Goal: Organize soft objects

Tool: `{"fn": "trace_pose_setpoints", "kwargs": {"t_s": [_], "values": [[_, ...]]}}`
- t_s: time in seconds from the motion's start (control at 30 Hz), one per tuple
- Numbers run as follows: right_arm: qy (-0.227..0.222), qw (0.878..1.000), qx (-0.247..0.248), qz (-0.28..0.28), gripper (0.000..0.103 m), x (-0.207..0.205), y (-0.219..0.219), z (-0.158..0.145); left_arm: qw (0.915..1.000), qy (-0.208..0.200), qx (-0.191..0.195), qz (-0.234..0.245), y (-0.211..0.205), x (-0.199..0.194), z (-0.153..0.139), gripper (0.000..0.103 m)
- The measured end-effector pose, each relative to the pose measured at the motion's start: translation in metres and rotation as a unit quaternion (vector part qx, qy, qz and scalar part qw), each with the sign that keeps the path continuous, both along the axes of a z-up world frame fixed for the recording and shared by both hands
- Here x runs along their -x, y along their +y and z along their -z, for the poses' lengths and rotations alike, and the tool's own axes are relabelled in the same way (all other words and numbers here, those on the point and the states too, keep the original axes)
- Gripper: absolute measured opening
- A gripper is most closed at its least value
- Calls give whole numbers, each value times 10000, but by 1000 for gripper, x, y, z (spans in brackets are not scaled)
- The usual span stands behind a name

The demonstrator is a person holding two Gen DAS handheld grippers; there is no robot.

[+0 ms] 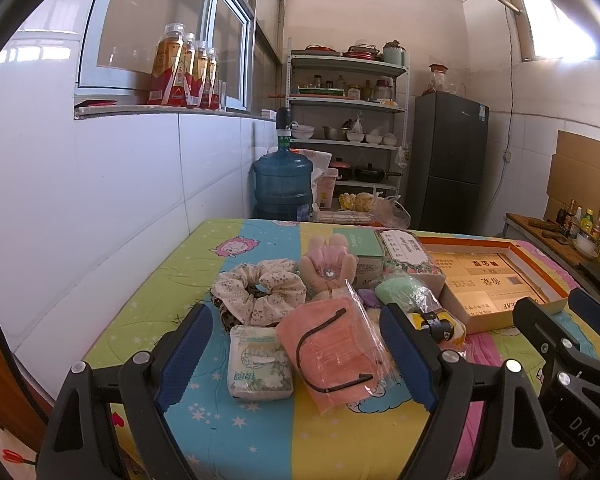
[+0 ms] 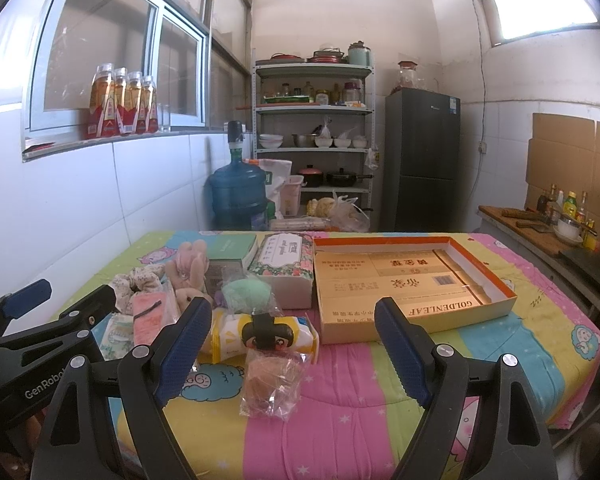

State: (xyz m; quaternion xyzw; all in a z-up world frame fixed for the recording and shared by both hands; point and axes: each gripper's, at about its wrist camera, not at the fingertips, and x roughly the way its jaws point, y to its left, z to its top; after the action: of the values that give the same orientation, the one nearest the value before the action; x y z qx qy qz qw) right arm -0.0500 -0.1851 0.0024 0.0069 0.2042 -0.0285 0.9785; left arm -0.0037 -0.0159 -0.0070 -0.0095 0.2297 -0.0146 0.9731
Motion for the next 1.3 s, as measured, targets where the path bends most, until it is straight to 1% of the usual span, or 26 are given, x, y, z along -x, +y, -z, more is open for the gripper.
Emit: {"fn": "trace_pose_setpoints", "kwargs": {"t_s": [0.3, 0.5, 0.6, 0.7, 0.8, 0.9, 1.1, 1.3], "values": [[36, 10000, -16, 6, 85, 0, 2, 4, 10000, 34, 16, -6, 0, -2, 4, 85], [101, 9999, -97, -21, 85, -3, -4, 13, 10000, 44, 55, 4, 2, -4, 8, 85], [140, 9997, -165, -75, 85, -4, -6, 18, 9999, 40, 110, 104, 3, -5, 14, 85], [182, 9995, -202, -154, 85, -5, -7, 24, 9993, 33, 206, 307, 2, -4, 23, 85], [273, 9991, -247, -200, 85, -7, -10, 33, 9983, 118, 334, 456, 0, -7, 32, 85], [366, 9986, -322, -207, 85, -10, -15, 40, 9975, 258, 411, 507, -5, -15, 41, 85], [446, 9979, -435, -183, 85, -17, -27, 47, 9965, 475, 498, 485, -14, -31, 55, 85], [513, 9970, -546, -194, 85, -23, -37, 53, 9965, 594, 486, 337, -17, -41, 66, 85]]}}
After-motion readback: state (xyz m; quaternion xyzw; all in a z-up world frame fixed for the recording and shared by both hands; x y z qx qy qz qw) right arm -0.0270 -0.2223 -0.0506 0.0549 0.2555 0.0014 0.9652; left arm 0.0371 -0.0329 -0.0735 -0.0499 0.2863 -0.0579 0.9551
